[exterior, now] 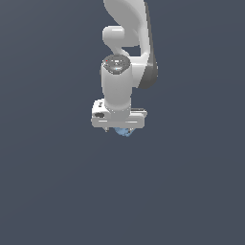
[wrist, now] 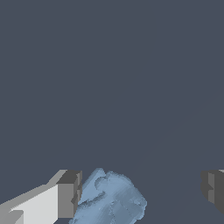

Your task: Pick up the object and move it to a goal position.

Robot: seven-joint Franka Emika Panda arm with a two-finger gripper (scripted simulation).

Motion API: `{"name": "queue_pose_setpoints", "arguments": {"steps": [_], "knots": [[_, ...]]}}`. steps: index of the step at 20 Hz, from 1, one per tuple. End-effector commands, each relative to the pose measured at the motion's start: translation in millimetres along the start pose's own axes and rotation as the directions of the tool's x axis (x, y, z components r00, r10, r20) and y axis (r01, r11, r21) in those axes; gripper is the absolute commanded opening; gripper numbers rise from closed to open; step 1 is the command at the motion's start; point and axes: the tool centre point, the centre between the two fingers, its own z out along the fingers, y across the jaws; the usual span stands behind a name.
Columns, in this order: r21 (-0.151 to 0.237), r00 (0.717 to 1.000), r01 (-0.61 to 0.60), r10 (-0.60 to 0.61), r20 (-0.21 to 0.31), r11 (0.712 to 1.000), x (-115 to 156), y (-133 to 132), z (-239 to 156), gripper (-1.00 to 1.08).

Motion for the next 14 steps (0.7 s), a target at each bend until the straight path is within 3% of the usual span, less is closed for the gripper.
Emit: {"name": "queue_pose_setpoints", "arguments": {"steps": [1,10,11,14], "knots": [[0.0,1.0,0.0,0.0,0.0,1.0,0.0,0.0,0.0,1.0],[0.0,1.0,0.0,0.0,0.0,1.0,0.0,0.0,0.0,1.0],[0.0,1.0,0.0,0.0,0.0,1.0,0.0,0.0,0.0,0.68],[-0.003,1.0,-0.011,0.011,-0.008,1.0,1.7,6.3,-2.8,0.68]]}}
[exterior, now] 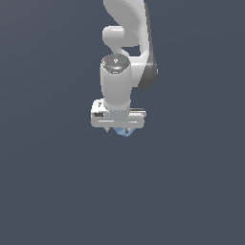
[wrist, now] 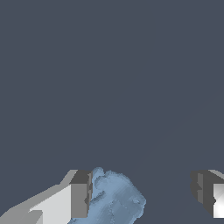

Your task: Pick up the object and move it to a goal position.

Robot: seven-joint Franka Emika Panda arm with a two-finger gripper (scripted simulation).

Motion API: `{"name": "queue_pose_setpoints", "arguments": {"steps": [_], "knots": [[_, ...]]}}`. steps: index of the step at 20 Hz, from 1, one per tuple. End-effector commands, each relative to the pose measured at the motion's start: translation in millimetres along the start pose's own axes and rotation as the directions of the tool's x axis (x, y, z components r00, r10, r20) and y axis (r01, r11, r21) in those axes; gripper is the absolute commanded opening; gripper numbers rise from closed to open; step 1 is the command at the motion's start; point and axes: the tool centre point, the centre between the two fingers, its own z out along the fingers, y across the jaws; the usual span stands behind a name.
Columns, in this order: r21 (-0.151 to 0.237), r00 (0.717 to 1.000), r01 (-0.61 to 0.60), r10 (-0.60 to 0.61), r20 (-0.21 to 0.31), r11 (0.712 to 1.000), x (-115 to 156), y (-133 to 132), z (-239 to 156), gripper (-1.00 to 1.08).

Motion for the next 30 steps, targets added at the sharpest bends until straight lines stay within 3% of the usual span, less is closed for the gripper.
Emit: {"name": "queue_pose_setpoints", "arguments": {"steps": [1,11,20,30], "knots": [[-0.004,1.0,-0.015,0.015,-0.01,1.0,2,8,-4,0.68],[-0.009,0.999,-0.043,0.043,-0.019,0.999,1,14,-4,0.68],[-0.017,0.989,-0.147,0.146,-0.033,0.989,-12,14,11,0.68],[-0.021,0.932,-0.358,0.356,-0.065,0.933,-44,14,39,0.68]]}}
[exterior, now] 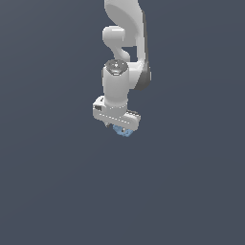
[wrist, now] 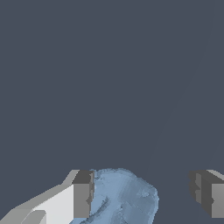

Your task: Pick up the object and move it to a goal position.

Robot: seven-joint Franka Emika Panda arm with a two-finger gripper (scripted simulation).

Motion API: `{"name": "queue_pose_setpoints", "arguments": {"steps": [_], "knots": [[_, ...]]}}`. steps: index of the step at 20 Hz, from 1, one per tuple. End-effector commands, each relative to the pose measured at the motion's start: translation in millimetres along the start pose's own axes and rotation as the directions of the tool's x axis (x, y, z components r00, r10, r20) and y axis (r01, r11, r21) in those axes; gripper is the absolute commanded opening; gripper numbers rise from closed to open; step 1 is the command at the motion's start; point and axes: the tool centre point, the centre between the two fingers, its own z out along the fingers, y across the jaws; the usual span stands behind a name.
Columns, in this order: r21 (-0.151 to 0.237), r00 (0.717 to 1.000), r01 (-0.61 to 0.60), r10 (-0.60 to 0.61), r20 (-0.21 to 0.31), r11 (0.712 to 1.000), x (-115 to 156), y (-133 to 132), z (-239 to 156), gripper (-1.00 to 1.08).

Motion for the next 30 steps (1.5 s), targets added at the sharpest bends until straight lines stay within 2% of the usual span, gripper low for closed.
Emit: {"name": "queue_pose_setpoints", "arguments": {"steps": [1,7,16,24,30], "knots": [[-0.002,0.998,-0.061,0.061,-0.008,0.998,-9,3,7,0.68],[-0.002,0.979,-0.203,0.202,-0.028,0.979,-32,10,22,0.68],[0.011,0.922,-0.383,0.383,-0.051,0.924,-65,21,38,0.68],[0.02,0.884,-0.462,0.463,-0.059,0.886,-81,26,45,0.68],[0.022,0.879,-0.472,0.473,-0.059,0.881,-83,27,46,0.68]]}}
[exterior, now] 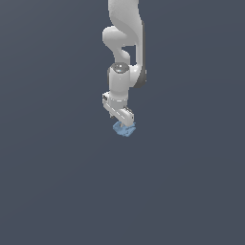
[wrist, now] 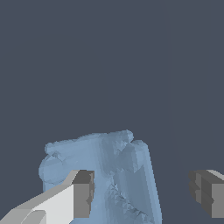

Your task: Pick up the object and move it to a goal position.

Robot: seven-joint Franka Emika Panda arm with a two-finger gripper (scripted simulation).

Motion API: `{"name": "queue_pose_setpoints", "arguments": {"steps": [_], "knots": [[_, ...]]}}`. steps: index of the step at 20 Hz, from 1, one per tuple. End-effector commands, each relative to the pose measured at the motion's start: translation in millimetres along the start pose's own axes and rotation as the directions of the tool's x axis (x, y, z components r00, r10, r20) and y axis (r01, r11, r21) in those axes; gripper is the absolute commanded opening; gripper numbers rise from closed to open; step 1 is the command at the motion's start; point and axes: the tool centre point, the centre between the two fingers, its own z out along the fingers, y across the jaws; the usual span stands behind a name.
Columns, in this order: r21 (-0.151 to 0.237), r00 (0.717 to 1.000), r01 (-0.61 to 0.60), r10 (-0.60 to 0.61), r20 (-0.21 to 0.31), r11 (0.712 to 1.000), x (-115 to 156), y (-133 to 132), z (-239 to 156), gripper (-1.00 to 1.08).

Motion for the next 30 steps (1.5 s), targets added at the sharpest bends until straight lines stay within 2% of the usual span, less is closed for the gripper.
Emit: {"name": "queue_pose_setpoints", "arguments": {"steps": [1,16,17,30], "knots": [[0.0,1.0,0.0,0.0,0.0,1.0,0,0,0,0.68],[0.001,1.0,-0.005,0.005,0.0,1.0,0,1,30,0.68],[0.001,1.0,-0.005,0.005,0.0,1.0,0,1,30,-1.0],[0.002,1.0,-0.006,0.006,-0.003,1.0,1,0,27,-1.0]]}}
